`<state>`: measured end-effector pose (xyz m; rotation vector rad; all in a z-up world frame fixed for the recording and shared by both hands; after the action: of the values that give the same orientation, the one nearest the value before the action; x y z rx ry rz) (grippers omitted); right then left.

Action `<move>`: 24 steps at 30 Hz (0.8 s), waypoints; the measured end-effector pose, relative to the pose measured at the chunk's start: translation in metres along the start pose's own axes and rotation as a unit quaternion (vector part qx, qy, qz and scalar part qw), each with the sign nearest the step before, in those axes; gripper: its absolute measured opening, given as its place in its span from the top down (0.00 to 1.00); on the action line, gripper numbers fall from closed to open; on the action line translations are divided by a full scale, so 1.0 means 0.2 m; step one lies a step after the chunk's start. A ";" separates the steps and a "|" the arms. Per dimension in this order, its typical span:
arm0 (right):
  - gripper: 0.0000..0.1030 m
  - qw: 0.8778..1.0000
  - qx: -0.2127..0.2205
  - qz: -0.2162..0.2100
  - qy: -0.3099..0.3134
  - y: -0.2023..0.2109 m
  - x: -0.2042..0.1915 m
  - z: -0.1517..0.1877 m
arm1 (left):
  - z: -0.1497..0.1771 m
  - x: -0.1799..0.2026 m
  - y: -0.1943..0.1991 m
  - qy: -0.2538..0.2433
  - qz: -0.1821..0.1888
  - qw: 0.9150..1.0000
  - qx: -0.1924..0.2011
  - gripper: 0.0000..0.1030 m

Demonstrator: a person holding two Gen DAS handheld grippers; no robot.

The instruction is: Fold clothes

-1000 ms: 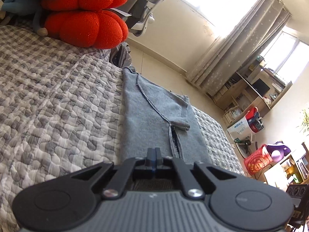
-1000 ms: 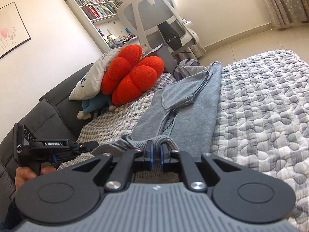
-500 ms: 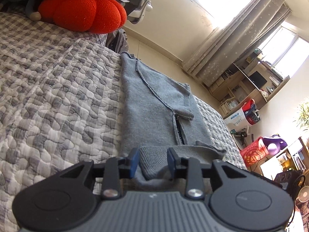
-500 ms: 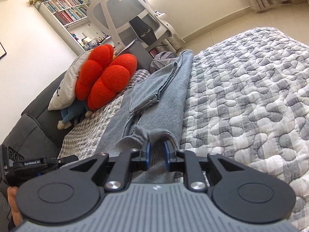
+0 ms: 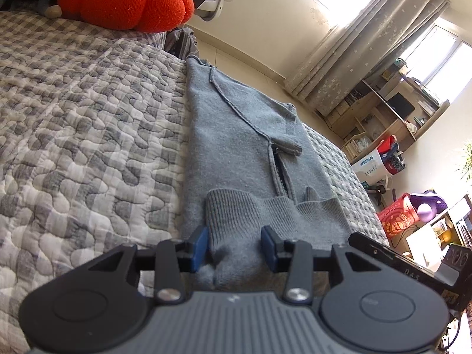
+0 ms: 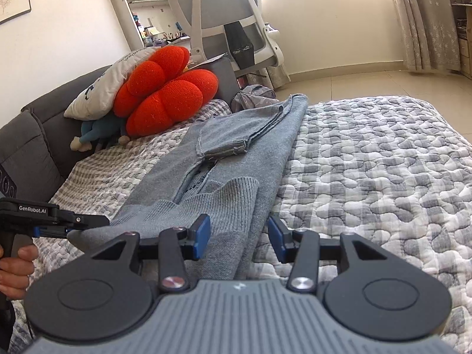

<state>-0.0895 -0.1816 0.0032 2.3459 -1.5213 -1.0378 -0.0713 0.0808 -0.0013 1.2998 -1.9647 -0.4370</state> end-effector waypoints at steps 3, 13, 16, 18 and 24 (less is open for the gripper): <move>0.54 0.999 0.000 0.011 0.042 -0.01 -0.05 0.04 | 0.02 0.01 0.00 -0.014 -0.012 1.000 0.004 0.60; 0.92 0.997 0.001 -0.040 0.073 0.11 -0.17 0.09 | 0.06 0.07 0.05 -0.052 -0.006 0.999 0.005 0.84; 0.92 0.992 -0.011 -0.093 0.085 0.23 -0.22 0.15 | 0.14 0.11 0.17 -0.072 0.053 0.996 0.008 0.87; 0.92 0.984 -0.027 -0.129 0.118 0.33 -0.23 0.22 | 0.20 0.12 0.25 -0.085 0.083 0.993 0.010 0.87; 0.91 0.962 -0.128 -0.178 0.161 0.47 -0.16 0.42 | 0.35 0.08 0.48 -0.117 0.131 0.984 0.018 0.87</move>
<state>-0.2202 -0.1798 -0.0001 2.4940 -0.8193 -0.8041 -0.1887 0.0993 0.0175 1.0285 -2.3132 -0.4421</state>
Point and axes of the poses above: each gripper's, at about its wrist camera, not at the fingertips, and y roughly against the way its jaws point, x to its right, z to its underside, the point moved 5 cm from there along -y, roughly the way its jaws point, and after that the axes turned 11 degrees about -y, right-handed, at the moved point
